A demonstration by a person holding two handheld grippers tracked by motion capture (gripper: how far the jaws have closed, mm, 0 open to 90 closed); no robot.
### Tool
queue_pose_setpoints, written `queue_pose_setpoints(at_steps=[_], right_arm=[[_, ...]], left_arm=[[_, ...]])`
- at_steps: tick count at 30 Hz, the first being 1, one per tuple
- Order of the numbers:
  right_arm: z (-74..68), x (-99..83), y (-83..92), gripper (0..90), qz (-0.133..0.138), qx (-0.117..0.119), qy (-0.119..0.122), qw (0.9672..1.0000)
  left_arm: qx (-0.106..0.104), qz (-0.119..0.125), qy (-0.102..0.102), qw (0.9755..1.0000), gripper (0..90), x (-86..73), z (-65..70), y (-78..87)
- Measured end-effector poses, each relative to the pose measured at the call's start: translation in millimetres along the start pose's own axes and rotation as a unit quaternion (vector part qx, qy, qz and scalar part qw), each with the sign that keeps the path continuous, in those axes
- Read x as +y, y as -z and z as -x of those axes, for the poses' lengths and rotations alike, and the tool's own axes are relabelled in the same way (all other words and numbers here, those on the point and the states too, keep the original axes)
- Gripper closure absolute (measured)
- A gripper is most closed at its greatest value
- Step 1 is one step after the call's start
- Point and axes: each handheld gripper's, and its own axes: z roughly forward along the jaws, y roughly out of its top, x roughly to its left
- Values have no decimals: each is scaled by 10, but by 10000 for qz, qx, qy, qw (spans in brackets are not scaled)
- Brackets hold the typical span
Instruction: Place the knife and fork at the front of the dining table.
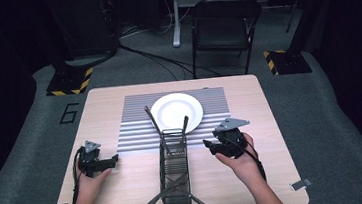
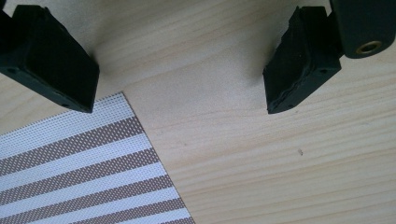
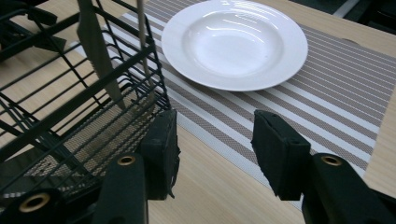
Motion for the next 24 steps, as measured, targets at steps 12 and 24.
queue_pose_setpoints(at_steps=[12,24], right_arm=[[-90,172,-84,566,28,268,86,9996],[-185,350,-170,600,61,477,185,9987]], left_arm=[[-1,0,-1,10000,102,0,0,0],[-1,-1,-2,10000,103,0,0,0]])
